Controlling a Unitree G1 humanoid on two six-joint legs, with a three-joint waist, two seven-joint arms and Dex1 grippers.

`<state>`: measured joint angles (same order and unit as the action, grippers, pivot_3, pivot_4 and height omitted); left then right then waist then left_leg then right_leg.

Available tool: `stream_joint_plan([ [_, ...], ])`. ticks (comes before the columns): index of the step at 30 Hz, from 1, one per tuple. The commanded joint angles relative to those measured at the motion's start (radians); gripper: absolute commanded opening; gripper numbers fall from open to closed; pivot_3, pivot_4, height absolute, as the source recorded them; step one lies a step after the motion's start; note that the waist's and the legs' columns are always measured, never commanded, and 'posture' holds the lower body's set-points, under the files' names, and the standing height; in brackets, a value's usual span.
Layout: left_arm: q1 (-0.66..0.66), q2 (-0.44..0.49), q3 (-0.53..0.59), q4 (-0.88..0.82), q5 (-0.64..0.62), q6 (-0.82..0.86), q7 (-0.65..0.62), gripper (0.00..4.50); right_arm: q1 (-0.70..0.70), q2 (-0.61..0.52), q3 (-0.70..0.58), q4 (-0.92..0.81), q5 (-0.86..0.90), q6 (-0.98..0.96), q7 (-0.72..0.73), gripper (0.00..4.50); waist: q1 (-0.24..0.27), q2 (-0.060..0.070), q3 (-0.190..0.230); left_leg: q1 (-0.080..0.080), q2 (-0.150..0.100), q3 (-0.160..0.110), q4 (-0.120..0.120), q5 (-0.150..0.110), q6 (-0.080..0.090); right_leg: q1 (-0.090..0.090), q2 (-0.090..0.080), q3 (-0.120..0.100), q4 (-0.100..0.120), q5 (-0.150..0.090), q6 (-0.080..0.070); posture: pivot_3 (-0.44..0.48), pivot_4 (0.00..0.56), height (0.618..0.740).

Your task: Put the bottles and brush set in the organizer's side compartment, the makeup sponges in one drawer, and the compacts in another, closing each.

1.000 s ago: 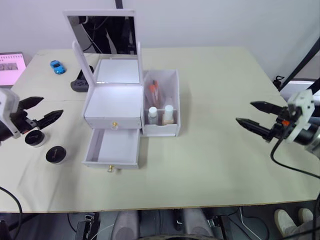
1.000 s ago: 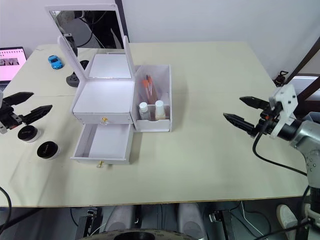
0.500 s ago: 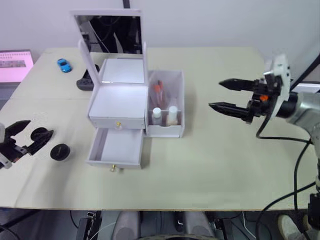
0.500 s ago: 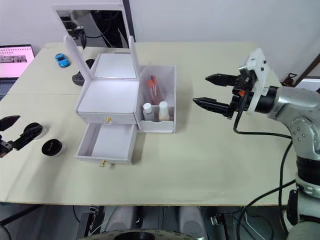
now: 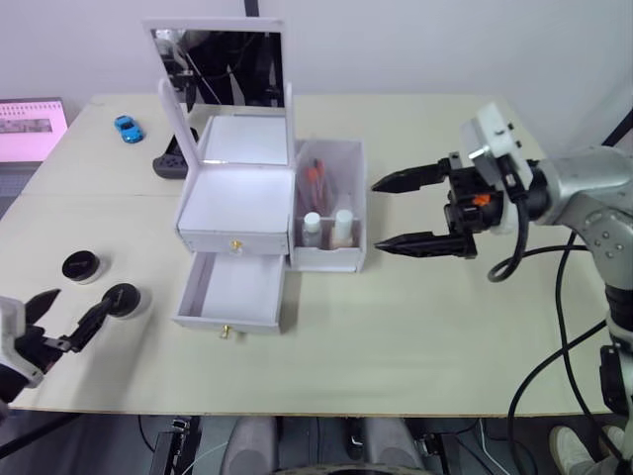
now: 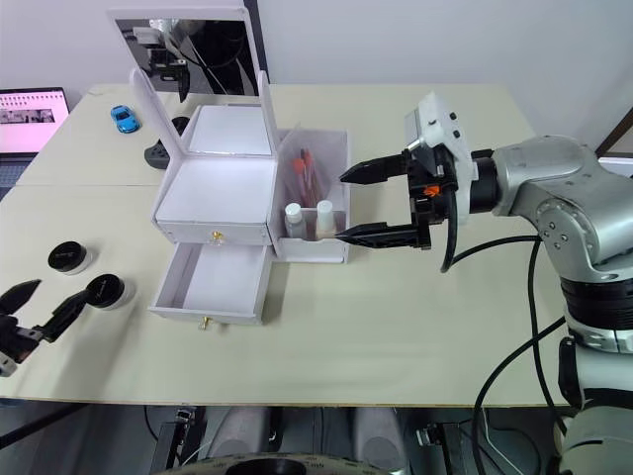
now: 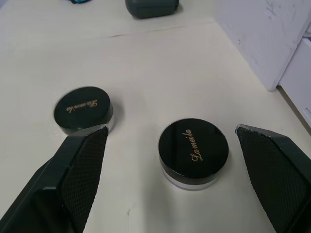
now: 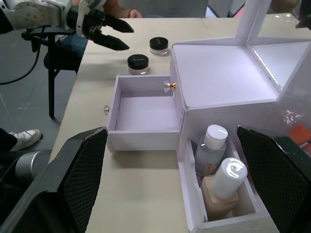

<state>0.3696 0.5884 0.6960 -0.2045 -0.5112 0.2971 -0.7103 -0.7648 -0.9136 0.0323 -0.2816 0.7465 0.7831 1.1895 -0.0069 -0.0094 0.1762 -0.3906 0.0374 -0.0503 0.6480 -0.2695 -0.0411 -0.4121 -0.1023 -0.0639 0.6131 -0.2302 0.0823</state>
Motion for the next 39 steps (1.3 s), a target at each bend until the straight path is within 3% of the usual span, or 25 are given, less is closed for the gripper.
stream_joint_plan([
  [1, -0.056, 0.034, -0.025, 0.040, 0.017, 0.017, 0.026, 4.41, -0.016, -0.006, -0.020, -0.038, -0.005, 0.003, -0.012, 4.50, 0.000, 0.000, 0.000, 0.000, 0.000, 0.000, 0.000, 0.000, 0.000, 0.000, 0.000, 0.000, 0.000, 0.000, 0.000, 0.000, 0.150, 0.730],
  [10, -0.126, 0.078, -0.109, 0.131, 0.026, 0.070, -0.003, 4.41, 0.053, -0.024, -0.071, -0.093, 0.004, 0.009, -0.052, 4.50, -0.006, 0.000, 0.000, 0.000, 0.000, 0.002, -0.001, 0.000, 0.000, -0.002, 0.001, 0.002, 0.000, 0.000, 0.000, 0.000, 0.150, 0.730],
  [20, -0.113, 0.063, -0.152, 0.052, 0.027, 0.118, 0.033, 4.41, 0.061, -0.023, -0.079, -0.095, -0.017, -0.004, -0.065, 4.50, -0.004, 0.000, 0.000, 0.000, 0.000, 0.002, 0.000, 0.000, 0.000, -0.002, 0.000, 0.002, 0.001, 0.001, -0.001, 0.000, 0.150, 0.730],
  [24, -0.102, 0.070, -0.143, 0.022, 0.006, 0.149, 0.028, 2.64, 0.055, -0.017, -0.074, -0.092, -0.026, -0.009, -0.070, 4.50, -0.004, 0.000, 0.000, 0.000, 0.000, 0.002, -0.001, 0.000, 0.000, -0.002, 0.000, 0.002, 0.001, 0.001, -0.001, 0.000, 0.150, 0.730],
  [29, -0.092, 0.105, -0.113, 0.043, 0.009, 0.159, 0.009, 2.61, 0.054, -0.017, -0.072, -0.090, -0.033, -0.013, -0.069, 4.50, -0.004, 0.000, 0.000, 0.000, 0.000, 0.003, -0.001, 0.000, 0.000, -0.002, 0.000, 0.002, 0.000, 0.001, -0.001, 0.000, 0.150, 0.730],
  [34, -0.162, 0.139, -0.080, 0.063, -0.031, 0.152, -0.017, 2.61, 0.052, -0.015, -0.074, -0.088, -0.030, -0.011, -0.063, 4.50, -0.003, 0.000, 0.000, 0.000, 0.001, 0.003, -0.001, 0.000, 0.000, -0.002, 0.000, 0.002, 0.001, 0.001, -0.001, 0.000, 0.150, 0.730],
  [39, -0.243, 0.227, -0.045, 0.018, -0.146, 0.134, -0.196, 2.61, 0.053, -0.017, -0.076, -0.088, -0.027, -0.016, -0.052, 4.50, -0.002, -0.002, 0.000, 0.000, 0.000, 0.003, 0.000, 0.000, 0.000, -0.002, 0.000, 0.002, 0.000, 0.001, -0.001, 0.000, 0.150, 0.730],
])
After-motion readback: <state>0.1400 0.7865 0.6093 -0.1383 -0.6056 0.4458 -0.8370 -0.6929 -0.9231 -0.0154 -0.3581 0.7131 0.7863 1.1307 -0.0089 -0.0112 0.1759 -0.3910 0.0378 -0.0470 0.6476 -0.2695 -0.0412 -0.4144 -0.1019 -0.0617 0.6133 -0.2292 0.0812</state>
